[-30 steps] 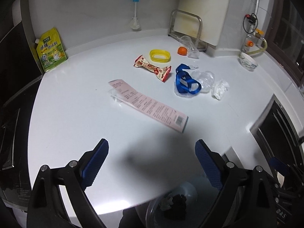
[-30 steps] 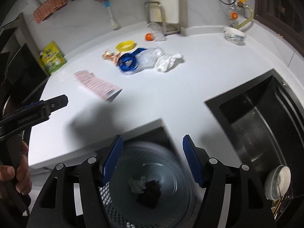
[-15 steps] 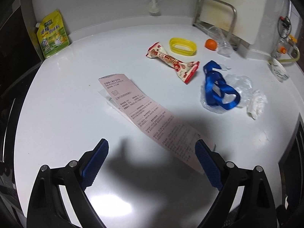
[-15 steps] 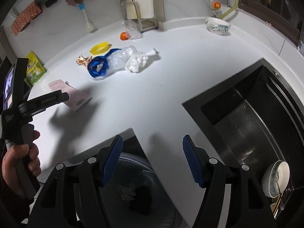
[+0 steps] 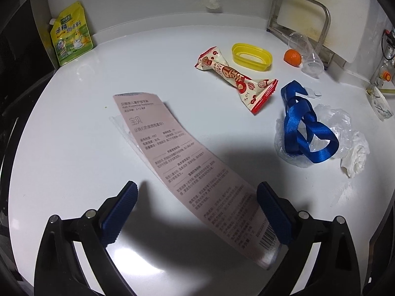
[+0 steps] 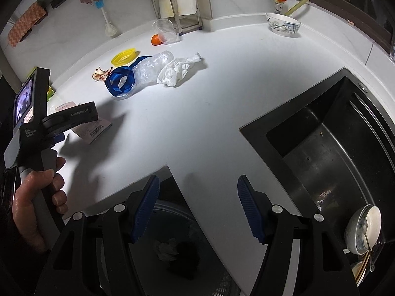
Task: Collect trash
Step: 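Grasp the pink receipt with the left tool while the right tool approaches the white tissue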
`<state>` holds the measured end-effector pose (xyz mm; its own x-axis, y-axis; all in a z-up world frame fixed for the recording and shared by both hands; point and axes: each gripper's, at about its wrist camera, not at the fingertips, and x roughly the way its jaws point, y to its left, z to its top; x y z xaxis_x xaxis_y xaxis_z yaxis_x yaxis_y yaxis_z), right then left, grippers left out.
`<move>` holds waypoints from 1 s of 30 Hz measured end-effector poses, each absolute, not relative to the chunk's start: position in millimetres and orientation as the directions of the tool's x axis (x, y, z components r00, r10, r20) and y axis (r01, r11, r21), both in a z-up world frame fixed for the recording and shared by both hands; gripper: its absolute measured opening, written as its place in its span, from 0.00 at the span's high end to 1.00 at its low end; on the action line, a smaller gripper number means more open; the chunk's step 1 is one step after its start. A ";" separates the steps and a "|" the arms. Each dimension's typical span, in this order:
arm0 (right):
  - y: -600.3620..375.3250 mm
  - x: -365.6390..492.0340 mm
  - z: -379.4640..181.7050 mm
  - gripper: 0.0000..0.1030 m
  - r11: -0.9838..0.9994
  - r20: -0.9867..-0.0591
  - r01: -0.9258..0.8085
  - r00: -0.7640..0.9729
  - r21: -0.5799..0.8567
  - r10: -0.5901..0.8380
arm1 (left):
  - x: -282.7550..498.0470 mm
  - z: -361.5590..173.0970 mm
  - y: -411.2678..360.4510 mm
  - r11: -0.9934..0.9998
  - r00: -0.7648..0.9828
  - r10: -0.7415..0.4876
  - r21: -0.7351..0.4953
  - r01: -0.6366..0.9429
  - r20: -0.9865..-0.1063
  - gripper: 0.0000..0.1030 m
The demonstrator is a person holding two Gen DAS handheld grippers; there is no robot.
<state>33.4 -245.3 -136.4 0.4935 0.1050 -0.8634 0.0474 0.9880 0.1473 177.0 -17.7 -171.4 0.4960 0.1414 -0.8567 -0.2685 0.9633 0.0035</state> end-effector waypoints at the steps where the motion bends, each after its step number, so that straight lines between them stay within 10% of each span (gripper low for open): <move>1: -245.4 34.1 -136.4 0.39 0.988 -0.863 0.048 0.495 0.147 0.104 | 178.2 -172.0 -19.0 0.965 0.496 0.148 0.015 -0.262 -0.855 0.08; 17: -240.8 68.1 -133.1 0.39 0.984 -0.849 0.064 0.516 0.168 0.111 | 182.4 -159.2 -18.6 0.998 0.547 0.060 0.033 -0.058 -0.835 0.70; 30: -225.8 143.4 -133.6 0.39 0.974 -0.824 0.101 0.555 0.202 0.113 | 188.8 -147.0 -1.5 0.996 0.554 -0.032 0.018 0.085 -0.832 0.85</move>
<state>143.4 -225.8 -133.6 0.5550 0.1131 -0.8242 0.1014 0.9741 0.2020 188.8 -1.5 -147.0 0.5545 -0.0318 -0.8316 0.0849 0.9962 0.0185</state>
